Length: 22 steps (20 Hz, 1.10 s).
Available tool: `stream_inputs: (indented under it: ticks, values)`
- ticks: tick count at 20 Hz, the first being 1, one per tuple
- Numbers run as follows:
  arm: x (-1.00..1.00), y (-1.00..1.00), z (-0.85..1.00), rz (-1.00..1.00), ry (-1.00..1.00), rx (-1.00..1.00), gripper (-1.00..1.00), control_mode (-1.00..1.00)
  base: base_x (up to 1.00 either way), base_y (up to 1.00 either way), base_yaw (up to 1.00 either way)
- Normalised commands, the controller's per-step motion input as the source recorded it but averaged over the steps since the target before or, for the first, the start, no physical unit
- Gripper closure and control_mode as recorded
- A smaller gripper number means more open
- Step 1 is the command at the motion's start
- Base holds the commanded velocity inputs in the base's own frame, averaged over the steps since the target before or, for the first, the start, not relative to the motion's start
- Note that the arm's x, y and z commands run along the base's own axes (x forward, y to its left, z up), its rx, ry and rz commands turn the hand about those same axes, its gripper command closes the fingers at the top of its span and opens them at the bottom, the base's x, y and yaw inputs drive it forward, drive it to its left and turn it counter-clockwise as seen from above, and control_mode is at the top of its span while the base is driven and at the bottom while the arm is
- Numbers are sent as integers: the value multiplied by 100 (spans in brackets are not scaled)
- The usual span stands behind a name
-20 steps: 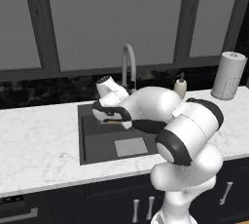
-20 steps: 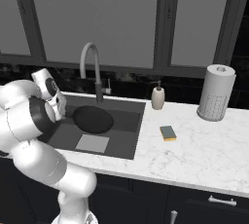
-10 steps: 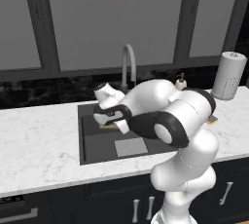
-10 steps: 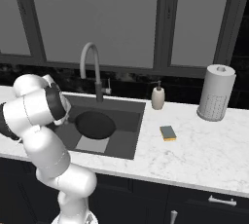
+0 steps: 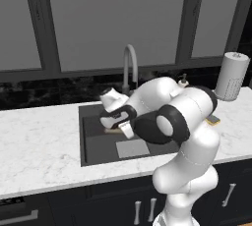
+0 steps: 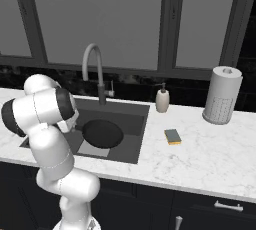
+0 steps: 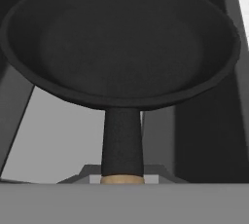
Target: Pick the pan and sponge and place them into the sink. Then turn on the water.
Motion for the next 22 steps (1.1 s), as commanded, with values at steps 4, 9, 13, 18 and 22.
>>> stream_inputs:
  ticks: [4, 9, 13, 18, 22]
  values:
    - [3, -14, -34, -2, 0, 0, 100, -100, 0, 0, 0]
    - [2, -14, -30, -1, 0, 0, 100, -100, 0, 0, 0]
    - [5, -4, -31, -1, 0, 0, 100, -100, 0, 0, 0]
    - [7, -1, -31, 0, 0, 0, 100, -100, 0, 0, 0]
    - [9, 0, -28, 0, 0, 0, 100, -100, 0, 0, 0]
